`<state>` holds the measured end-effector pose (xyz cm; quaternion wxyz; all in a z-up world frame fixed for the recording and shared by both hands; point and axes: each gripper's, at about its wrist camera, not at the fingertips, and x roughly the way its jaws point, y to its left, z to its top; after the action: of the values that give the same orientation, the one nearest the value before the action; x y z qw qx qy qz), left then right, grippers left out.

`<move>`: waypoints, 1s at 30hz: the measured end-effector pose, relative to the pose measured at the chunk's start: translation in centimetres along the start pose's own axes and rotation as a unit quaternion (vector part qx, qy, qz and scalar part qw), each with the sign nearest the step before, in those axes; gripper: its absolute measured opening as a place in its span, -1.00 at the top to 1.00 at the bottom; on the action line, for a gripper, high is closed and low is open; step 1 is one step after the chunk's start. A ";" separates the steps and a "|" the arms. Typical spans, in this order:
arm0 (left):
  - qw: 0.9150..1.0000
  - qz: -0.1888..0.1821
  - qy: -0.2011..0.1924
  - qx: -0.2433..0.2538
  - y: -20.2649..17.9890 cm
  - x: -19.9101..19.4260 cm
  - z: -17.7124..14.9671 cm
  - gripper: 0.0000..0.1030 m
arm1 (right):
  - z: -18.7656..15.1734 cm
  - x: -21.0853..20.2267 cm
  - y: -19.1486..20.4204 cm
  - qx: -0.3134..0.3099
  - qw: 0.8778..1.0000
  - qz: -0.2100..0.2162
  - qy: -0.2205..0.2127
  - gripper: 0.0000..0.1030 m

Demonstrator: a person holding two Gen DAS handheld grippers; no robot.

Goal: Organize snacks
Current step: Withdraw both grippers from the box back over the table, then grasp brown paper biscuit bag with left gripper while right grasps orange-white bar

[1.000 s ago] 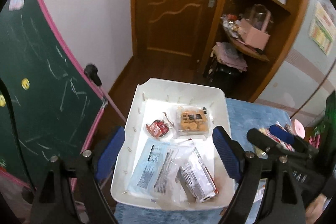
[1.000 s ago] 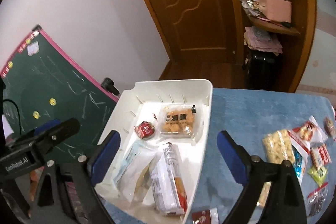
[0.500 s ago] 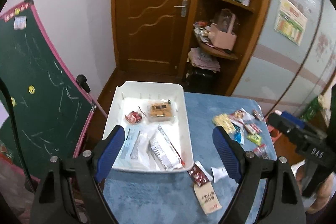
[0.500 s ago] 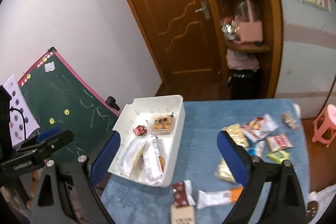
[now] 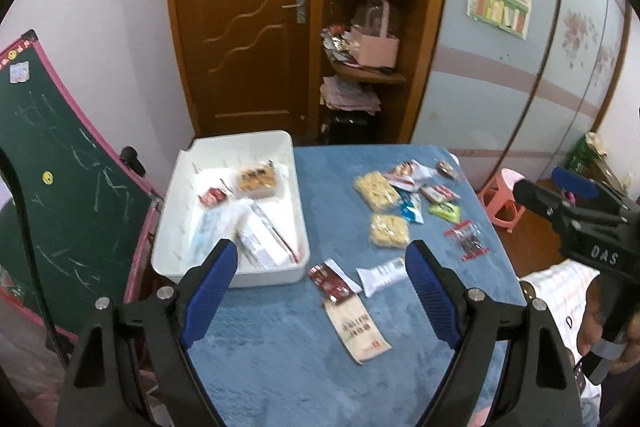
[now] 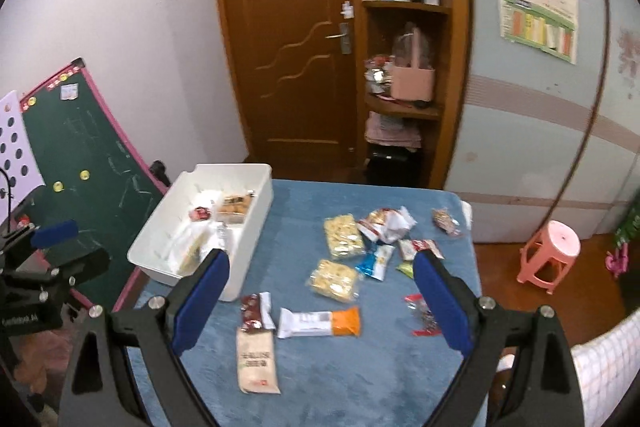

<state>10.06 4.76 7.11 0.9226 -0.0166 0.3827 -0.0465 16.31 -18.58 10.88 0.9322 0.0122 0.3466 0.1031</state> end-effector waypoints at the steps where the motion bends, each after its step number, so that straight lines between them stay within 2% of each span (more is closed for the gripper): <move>1: 1.000 -0.005 0.003 0.000 -0.5 0.2 -0.4 -0.65 | -0.3 -0.1 -0.5 0.005 1.000 -0.004 -0.001 -0.83; 6: 1.000 -0.015 0.005 -0.008 -1.9 1.3 -2.6 -0.65 | -2.0 -0.3 -3.4 0.047 0.999 -0.016 -0.005 -0.83; 9: 0.999 -0.018 0.022 -0.023 -2.1 2.8 -4.0 -0.65 | -3.1 0.0 -4.8 0.056 0.998 -0.025 -0.004 -0.83; 13: 0.996 -0.010 0.074 -0.051 -2.1 7.0 -6.4 -0.65 | -4.5 1.9 -4.9 0.032 0.999 -0.031 0.013 -0.82; 17: 0.986 -0.002 0.141 -0.090 -1.8 12.5 -9.5 -0.65 | -6.6 5.5 -2.9 -0.047 0.998 0.000 0.053 -0.79; 19: 0.981 0.007 0.165 -0.105 -1.7 14.9 -11.0 -0.65 | -7.7 7.6 -1.7 -0.104 0.992 0.006 0.072 -0.78; 21: 0.976 0.015 0.182 -0.119 -1.6 16.7 -11.9 -0.65 | -8.9 9.7 -0.6 -0.163 0.983 -0.001 0.087 -0.75; 24: 0.968 0.026 0.208 -0.136 -1.8 19.4 -13.2 -0.65 | -10.3 12.8 0.3 -0.228 0.967 0.016 0.108 -0.64; 27: 0.961 0.048 0.230 -0.143 -2.3 21.8 -14.0 -0.65 | -11.0 15.8 0.6 -0.275 0.951 0.055 0.129 -0.62; 30: 0.954 0.044 0.253 -0.158 -2.9 23.8 -14.9 -0.65 | -11.4 18.4 1.0 -0.319 0.932 0.088 0.146 -0.60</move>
<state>15.98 -0.38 -19.98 0.7825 -0.1331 0.6059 0.0527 22.32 -14.45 -9.56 0.8132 -0.2707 0.4253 0.2909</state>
